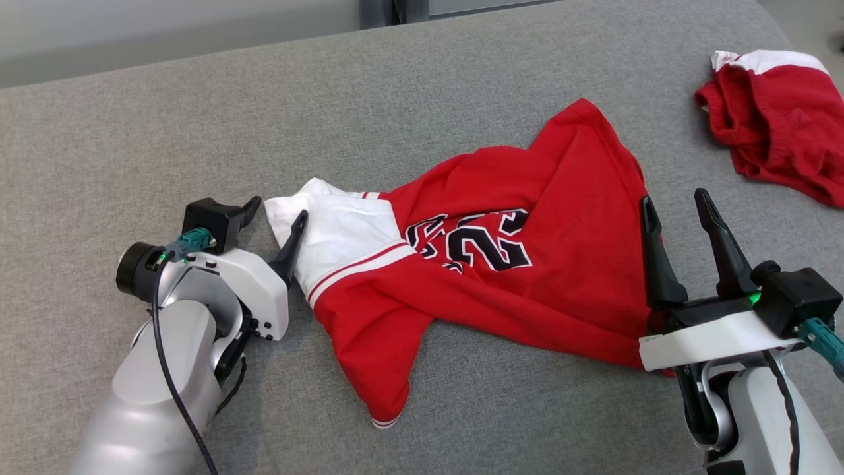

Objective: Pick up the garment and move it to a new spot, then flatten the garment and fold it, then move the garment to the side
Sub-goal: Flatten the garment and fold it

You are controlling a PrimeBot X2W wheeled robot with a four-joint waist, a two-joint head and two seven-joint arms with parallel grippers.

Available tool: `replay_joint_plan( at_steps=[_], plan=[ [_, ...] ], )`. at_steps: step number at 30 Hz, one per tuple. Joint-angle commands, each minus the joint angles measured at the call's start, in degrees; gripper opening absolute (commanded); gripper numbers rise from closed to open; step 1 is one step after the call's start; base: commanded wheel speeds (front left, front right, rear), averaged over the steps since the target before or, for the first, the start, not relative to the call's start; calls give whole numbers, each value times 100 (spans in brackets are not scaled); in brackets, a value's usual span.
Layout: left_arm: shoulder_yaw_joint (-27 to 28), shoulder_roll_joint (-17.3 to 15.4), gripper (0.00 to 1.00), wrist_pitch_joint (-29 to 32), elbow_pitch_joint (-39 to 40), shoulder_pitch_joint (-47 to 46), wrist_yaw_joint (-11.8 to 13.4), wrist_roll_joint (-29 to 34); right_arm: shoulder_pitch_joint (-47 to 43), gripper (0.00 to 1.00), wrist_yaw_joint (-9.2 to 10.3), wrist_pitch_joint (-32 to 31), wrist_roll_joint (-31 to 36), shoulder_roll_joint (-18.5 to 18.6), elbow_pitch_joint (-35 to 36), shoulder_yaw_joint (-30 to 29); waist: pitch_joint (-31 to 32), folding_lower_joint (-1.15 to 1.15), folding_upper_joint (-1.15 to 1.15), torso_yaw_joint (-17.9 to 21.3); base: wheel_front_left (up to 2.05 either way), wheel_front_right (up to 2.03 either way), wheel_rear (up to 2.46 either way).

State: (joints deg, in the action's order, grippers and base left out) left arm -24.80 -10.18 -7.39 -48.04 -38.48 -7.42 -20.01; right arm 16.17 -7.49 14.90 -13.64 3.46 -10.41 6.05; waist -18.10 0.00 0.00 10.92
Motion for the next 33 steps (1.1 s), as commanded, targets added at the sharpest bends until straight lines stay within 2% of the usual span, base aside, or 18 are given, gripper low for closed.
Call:
replay_joint_plan(
  at_steps=[1, 16, 17, 19, 20, 21, 28, 33],
  plan=[
    [-53, -56, 100, -50, -51, -143, -5, -64, 25, 100, -1, 34, 32, 2, -19, -26, -1, 0, 0, -2, 0, 0, 0],
    [-659, -77, 100, -206, -651, -489, -7, -766, 57, 100, -1, 37, 209, -27, -79, 57, -11, 0, 0, -38, 0, 0, 0],
    [-718, -77, 93, -198, -678, -510, -7, -807, 51, 100, -1, 37, 216, -28, -82, 51, -12, 0, 0, -38, 0, 0, 0],
    [-817, -83, 40, -180, -713, -544, -7, -951, 40, 100, -1, 37, 225, -31, -86, 42, -10, 0, 0, -38, 0, 0, 0],
    [-862, -93, 9, -178, -724, -559, -7, -1011, 34, 100, -1, 37, 222, -31, -87, 38, -9, 0, 0, -39, 0, 0, 0],
    [-905, -107, 0, -194, -733, -575, -7, -1055, 29, 100, -1, 37, 223, -33, -88, 33, -9, 0, 0, -43, 0, 0, 0],
    [-1115, -143, 0, -460, -750, -574, -7, -1361, -22, 100, -1, 38, 267, -36, -133, 8, 38, 0, 0, -140, 0, 0, 0],
    [-1054, -239, 0, -698, -645, -709, -7, -1413, -20, 100, -1, 38, 267, -34, -181, -31, 135, 0, 0, -258, 0, 0, 0]
  ],
)
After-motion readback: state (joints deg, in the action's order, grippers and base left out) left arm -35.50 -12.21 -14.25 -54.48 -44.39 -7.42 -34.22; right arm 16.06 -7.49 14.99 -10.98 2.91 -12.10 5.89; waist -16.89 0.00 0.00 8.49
